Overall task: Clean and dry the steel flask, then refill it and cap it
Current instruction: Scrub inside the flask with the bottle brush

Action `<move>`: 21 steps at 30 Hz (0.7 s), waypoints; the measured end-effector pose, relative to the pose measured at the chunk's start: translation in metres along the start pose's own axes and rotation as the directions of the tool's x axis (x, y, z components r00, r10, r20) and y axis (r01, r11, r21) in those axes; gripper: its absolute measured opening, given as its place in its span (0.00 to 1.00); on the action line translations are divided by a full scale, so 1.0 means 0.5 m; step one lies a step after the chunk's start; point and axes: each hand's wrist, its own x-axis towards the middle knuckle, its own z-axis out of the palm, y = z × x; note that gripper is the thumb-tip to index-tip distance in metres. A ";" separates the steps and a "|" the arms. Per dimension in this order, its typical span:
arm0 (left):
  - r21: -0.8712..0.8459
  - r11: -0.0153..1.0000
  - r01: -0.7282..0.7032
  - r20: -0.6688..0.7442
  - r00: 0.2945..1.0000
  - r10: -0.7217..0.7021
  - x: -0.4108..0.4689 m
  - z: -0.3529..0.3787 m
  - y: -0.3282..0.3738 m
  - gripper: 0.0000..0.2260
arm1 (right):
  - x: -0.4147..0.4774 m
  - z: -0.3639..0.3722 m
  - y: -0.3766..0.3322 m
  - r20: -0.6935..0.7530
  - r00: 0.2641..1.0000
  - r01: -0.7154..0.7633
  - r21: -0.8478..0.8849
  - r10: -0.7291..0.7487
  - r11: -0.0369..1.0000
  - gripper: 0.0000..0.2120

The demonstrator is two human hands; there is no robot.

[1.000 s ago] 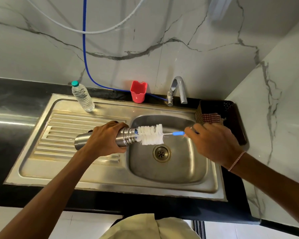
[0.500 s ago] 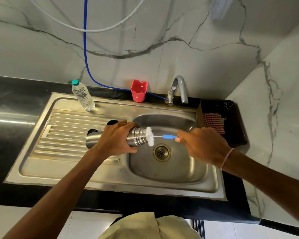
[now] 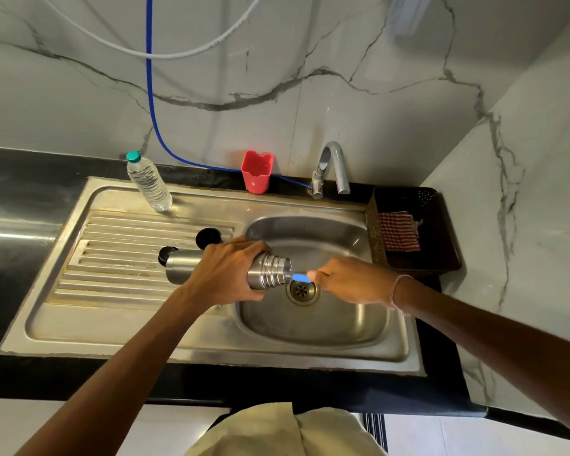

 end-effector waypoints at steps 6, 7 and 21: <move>-0.093 0.993 0.079 0.023 0.997 -0.077 -0.010 0.008 -0.004 0.33 | -0.025 0.038 -0.047 -0.379 0.920 -0.185 -0.647 -0.102 0.739 0.12; -0.099 0.993 0.065 0.015 0.998 -0.064 -0.011 0.007 -0.004 0.32 | -0.027 0.044 -0.049 -0.378 0.922 -0.185 -0.626 -0.087 0.758 0.10; -0.151 0.988 0.026 -0.028 0.999 -0.031 -0.039 0.012 0.015 0.30 | -0.034 0.066 -0.041 -0.387 0.908 -0.083 -0.547 -0.164 0.833 0.12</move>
